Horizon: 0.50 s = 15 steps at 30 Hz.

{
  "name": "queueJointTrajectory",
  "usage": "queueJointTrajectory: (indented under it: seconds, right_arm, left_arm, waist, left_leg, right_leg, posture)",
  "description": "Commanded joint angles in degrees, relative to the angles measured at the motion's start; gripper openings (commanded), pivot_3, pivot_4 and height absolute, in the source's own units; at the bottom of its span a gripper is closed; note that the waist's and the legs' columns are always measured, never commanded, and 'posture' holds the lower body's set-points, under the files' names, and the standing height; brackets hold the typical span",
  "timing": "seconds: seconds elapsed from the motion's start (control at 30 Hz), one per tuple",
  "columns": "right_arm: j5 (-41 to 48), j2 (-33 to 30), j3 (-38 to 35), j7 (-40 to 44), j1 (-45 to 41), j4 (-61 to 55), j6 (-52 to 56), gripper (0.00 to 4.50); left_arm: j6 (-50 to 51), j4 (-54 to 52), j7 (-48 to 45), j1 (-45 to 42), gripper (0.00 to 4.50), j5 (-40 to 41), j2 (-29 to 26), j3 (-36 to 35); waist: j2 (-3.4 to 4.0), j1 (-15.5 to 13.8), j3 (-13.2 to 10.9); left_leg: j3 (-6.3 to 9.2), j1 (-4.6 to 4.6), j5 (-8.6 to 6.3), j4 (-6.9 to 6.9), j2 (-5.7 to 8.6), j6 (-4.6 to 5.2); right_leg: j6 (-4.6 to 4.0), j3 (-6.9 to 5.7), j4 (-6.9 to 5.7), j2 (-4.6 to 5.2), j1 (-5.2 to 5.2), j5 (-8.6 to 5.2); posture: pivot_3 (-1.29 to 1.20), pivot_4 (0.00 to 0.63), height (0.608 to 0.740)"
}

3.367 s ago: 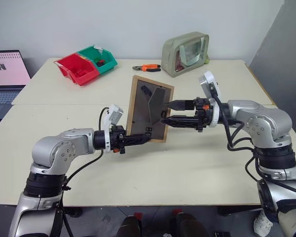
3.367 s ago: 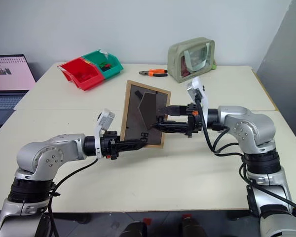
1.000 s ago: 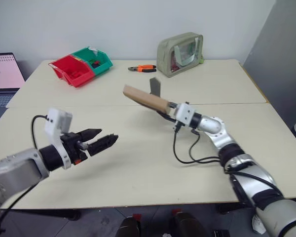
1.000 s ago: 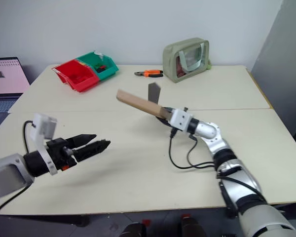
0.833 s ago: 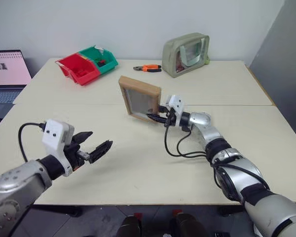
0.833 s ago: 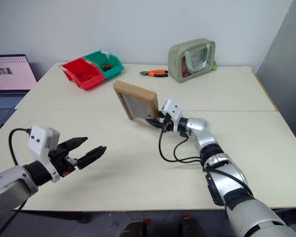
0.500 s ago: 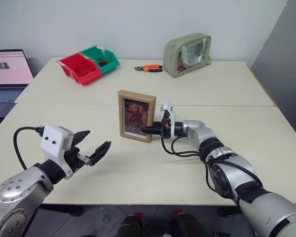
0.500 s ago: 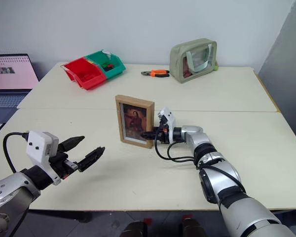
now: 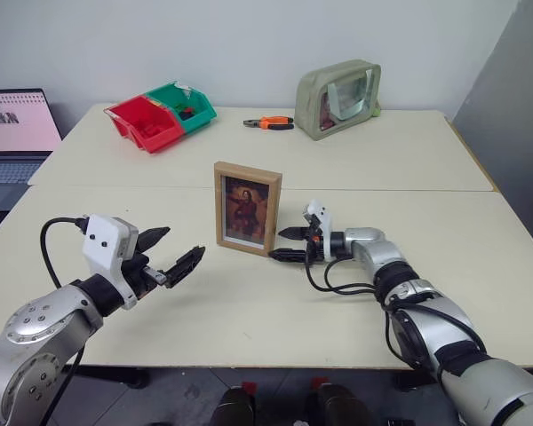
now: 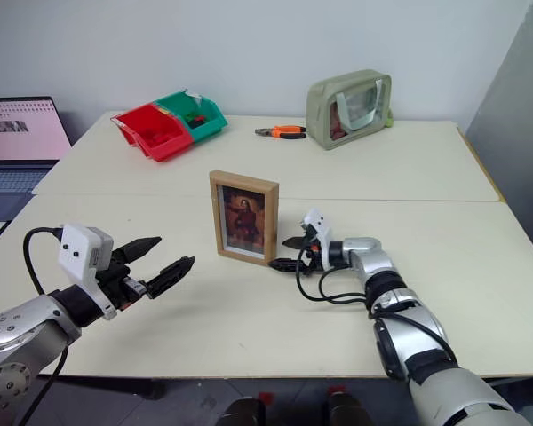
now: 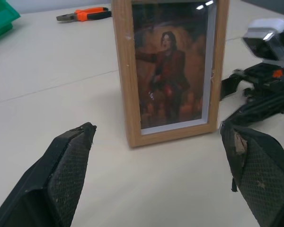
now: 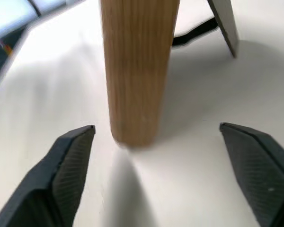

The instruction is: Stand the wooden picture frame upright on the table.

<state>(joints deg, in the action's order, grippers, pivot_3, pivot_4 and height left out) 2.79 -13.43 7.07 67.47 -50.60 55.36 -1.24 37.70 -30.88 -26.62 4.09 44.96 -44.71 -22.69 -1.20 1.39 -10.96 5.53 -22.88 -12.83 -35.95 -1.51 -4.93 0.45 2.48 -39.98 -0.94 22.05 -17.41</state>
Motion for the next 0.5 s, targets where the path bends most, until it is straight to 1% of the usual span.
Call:
queueJointTrajectory:
  seconds: [0.03,0.07,0.13,0.23,0.3,0.4,0.5]
  right_arm:
    - [-2.24,-9.23,-0.55,-1.58,6.6,-11.28,1.35,4.45]
    - [-1.48,-10.46,-1.23,-2.21,7.6,-14.31,3.15,4.45]
    - [1.43,-13.52,-2.81,-1.91,10.28,-24.84,10.73,4.45]
    - [8.26,-15.43,-5.28,-4.37,13.23,-44.99,31.08,4.45]
    - [10.79,-15.75,-6.0,-7.71,13.71,-55.16,41.83,4.45]
    - [16.2,-15.55,-7.55,-11.06,13.01,-65.93,54.28,4.45]
    - [18.83,-15.33,-7.09,-13.99,13.08,-72.04,59.75,4.45]
  left_arm:
    - [1.76,3.79,-3.35,-1.98,4.5,0.54,-2.8,-2.34]
    - [2.17,4.71,-4.05,-2.26,4.5,0.58,-3.39,-2.63]
    - [4.46,7.81,-4.64,-3.78,4.5,0.27,-5.12,-2.41]
    - [7.52,11.77,-7.25,-7.66,4.5,1.68,-8.12,-2.74]
    - [9.05,14.73,-9.34,-10.42,4.5,1.98,-10.24,-3.23]
    - [11.7,19.99,-12.88,-15.25,4.5,3.02,-13.44,-3.55]
    - [13.4,23.63,-17.26,-19.19,4.5,3.52,-16.5,-2.6]
  waist:
    - [0.02,-0.12,0.01]
    - [0.01,-0.07,0.02]
    - [0.0,0.06,0.02]
    - [0.02,0.54,0.0]
    - [0.04,1.22,-0.02]
    - [0.05,1.92,-0.02]
    - [0.04,1.92,-0.02]
  left_leg:
    - [-0.02,0.01,0.0,0.01,0.01,0.0]
    - [-0.04,0.01,0.0,0.0,0.05,0.0]
    - [-0.06,0.0,0.0,-0.02,0.04,0.0]
    - [-0.06,-0.02,0.0,-0.01,0.02,0.0]
    - [-0.05,-0.04,0.0,0.02,0.0,0.0]
    - [0.02,0.01,0.0,0.07,-0.12,0.0]
    - [0.01,0.02,0.0,0.11,-0.1,0.0]
  right_leg:
    - [0.01,0.01,0.01,0.0,-0.03,-0.01]
    - [0.03,0.03,0.02,0.03,-0.03,-0.02]
    - [0.05,0.04,0.02,0.03,-0.04,-0.01]
    - [0.04,0.06,-0.01,0.03,0.02,-0.01]
    - [0.01,0.03,-0.1,-0.08,0.16,-0.01]
    - [-0.08,0.0,-0.21,-0.26,0.19,-0.04]
    - [0.04,0.0,-0.19,-0.29,0.19,-0.16]
  posture:
    - [0.0,0.15,0.74]
    - [0.0,0.15,0.74]
    - [0.0,0.15,0.74]
    - [0.0,0.15,0.74]
    - [0.0,0.15,0.74]
    - [0.0,0.15,0.74]
    - [0.0,0.15,0.74]
